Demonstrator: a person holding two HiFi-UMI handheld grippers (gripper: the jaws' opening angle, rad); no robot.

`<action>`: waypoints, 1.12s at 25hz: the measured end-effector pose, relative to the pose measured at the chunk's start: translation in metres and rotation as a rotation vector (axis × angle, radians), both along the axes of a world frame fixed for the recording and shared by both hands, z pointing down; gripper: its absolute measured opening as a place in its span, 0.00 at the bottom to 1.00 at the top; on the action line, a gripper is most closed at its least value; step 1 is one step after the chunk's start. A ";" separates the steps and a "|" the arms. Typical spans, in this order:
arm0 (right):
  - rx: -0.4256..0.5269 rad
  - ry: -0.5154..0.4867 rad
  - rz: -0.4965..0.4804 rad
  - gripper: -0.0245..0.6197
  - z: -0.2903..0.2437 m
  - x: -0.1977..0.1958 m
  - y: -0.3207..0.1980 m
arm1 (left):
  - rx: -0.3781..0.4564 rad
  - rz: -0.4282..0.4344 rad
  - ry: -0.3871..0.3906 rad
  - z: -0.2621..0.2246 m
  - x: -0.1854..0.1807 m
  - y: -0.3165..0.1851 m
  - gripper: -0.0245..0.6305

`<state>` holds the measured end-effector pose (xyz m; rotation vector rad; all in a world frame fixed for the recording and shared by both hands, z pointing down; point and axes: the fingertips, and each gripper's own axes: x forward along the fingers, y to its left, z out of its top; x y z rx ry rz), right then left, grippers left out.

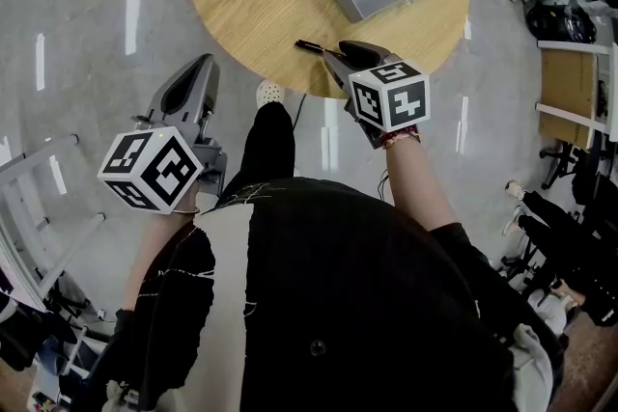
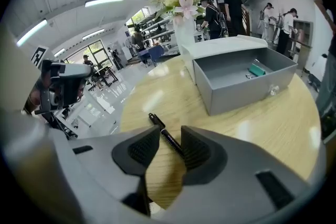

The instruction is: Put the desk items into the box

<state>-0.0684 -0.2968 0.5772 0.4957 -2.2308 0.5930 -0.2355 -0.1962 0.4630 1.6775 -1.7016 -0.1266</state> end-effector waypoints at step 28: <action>0.130 0.237 -0.264 0.25 0.012 0.000 0.012 | 0.002 -0.001 0.013 0.003 0.002 0.004 0.05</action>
